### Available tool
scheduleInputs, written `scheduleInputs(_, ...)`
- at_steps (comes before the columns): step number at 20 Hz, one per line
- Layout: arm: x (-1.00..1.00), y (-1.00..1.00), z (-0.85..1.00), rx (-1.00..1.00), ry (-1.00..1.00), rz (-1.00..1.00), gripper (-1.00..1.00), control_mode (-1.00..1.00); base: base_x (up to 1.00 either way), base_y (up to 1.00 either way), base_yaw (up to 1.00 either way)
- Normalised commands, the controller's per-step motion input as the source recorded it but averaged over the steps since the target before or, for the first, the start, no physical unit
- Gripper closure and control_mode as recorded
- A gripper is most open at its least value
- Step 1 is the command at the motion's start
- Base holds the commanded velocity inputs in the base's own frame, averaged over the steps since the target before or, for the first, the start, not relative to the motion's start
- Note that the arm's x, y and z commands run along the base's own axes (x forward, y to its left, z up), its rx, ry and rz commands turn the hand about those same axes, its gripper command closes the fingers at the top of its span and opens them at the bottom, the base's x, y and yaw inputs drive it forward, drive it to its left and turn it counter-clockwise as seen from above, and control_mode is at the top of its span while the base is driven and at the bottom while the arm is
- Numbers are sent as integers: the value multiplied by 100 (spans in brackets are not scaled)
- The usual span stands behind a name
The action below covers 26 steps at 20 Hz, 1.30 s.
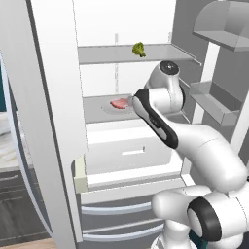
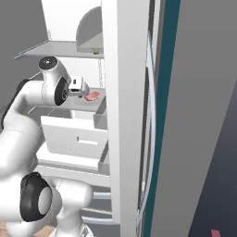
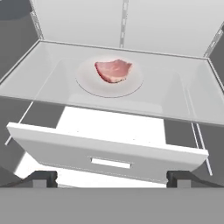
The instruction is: Transport the steak from the fridge to the microwave and turn on the microwave.
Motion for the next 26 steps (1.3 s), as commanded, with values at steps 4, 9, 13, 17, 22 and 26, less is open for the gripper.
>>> scheduleInputs(4,39,0,-14,1,0,1,-100,-100,0,0,0)
scheduleInputs(9,29,2,-26,0,0,3,-100,-100,0,0,0)
scheduleInputs(13,19,6,-28,0,-1,3,-100,-100,0,0,0)
scheduleInputs(17,21,5,-14,0,-6,5,-100,-100,0,0,0)
scheduleInputs(22,17,6,-13,-4,-7,8,-100,-100,0,0,0)
scheduleInputs(26,18,10,-15,0,-5,6,-100,-100,0,0,0)
